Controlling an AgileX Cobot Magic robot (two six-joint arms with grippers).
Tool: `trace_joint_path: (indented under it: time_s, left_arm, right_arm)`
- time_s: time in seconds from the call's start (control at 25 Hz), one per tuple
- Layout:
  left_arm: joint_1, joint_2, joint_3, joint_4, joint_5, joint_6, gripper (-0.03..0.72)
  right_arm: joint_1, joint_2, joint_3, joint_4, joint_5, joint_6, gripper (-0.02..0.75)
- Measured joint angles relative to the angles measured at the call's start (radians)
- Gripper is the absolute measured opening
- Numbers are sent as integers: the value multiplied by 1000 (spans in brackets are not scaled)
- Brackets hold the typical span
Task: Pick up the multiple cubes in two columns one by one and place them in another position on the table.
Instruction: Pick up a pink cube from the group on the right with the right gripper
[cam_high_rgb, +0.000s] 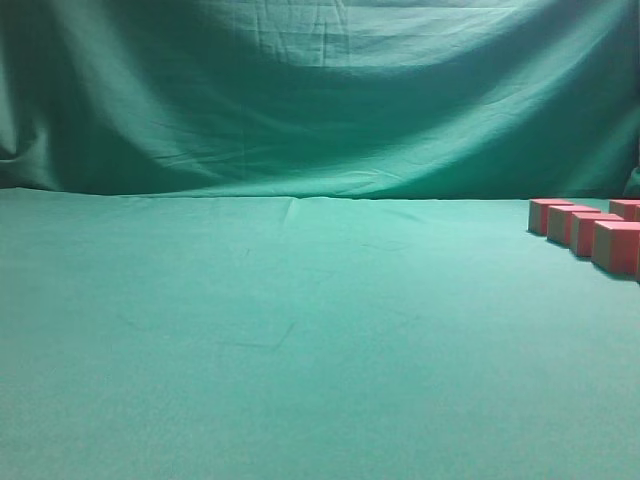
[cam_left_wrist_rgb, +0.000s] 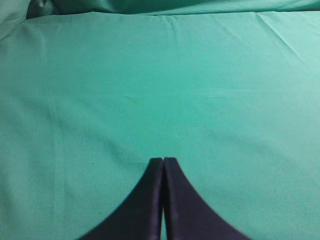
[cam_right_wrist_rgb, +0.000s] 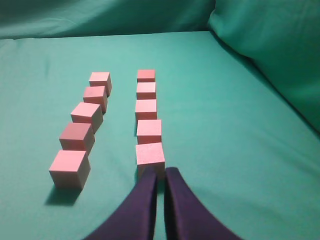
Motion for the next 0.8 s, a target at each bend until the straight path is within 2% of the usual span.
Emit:
trace_joint_path:
  time_s: [0.12, 0.2, 0.36, 0.44, 0.64, 0.8]
  left_arm:
    - [0, 0, 0, 0, 0, 0, 0]
    - [0, 0, 0, 0, 0, 0, 0]
    - [0, 0, 0, 0, 0, 0, 0]
    - [0, 0, 0, 0, 0, 0, 0]
    - [0, 0, 0, 0, 0, 0, 0]
    - [0, 0, 0, 0, 0, 0, 0]
  right_arm:
    - [0, 0, 0, -6, 0, -34, 47]
    - [0, 0, 2, 28, -25, -34, 47]
    - [0, 0, 2, 228, -220, -23, 47]
    - [0, 0, 2, 284, -327, -23, 47]
    - [0, 0, 2, 313, -501, -33, 47]
    - [0, 11, -55, 315, -448, -56, 47]
